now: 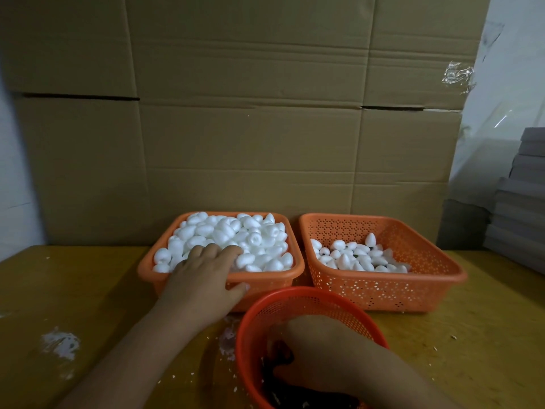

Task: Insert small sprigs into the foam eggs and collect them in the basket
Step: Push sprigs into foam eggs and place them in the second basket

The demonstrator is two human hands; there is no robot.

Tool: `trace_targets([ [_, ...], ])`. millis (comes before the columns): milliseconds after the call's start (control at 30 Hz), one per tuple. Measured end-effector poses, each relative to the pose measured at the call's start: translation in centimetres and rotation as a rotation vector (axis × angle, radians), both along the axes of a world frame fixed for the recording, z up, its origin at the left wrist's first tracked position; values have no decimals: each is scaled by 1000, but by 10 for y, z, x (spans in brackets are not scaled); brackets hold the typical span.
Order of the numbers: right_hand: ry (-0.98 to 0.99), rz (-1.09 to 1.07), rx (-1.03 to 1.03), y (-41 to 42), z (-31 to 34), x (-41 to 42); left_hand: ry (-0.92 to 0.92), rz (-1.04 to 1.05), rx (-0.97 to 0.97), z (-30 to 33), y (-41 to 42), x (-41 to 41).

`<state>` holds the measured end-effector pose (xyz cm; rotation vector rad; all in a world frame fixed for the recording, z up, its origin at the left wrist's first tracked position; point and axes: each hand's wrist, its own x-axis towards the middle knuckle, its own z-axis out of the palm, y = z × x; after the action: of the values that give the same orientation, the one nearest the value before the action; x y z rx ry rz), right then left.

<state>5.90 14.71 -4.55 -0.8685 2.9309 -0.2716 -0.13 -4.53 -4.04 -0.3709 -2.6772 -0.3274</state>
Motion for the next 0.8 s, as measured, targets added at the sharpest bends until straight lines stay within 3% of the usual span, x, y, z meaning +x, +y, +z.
trace_targets([
  [167, 20, 1, 10, 0, 1, 1, -57, -121, 77, 1, 7, 3],
  [300, 9, -2, -5, -1, 1, 2, -106, -104, 245, 13, 14, -4],
  [567, -34, -8, -5, -1, 1, -2, -147, -8, -5, 35, 21, -31],
  [667, -15, -2, -18, 0, -1, -2, -99, -21, 163, 34, 22, -28],
  [800, -10, 2, -22, 0, -1, -2, -38, -43, 535, 39, 25, -17],
])
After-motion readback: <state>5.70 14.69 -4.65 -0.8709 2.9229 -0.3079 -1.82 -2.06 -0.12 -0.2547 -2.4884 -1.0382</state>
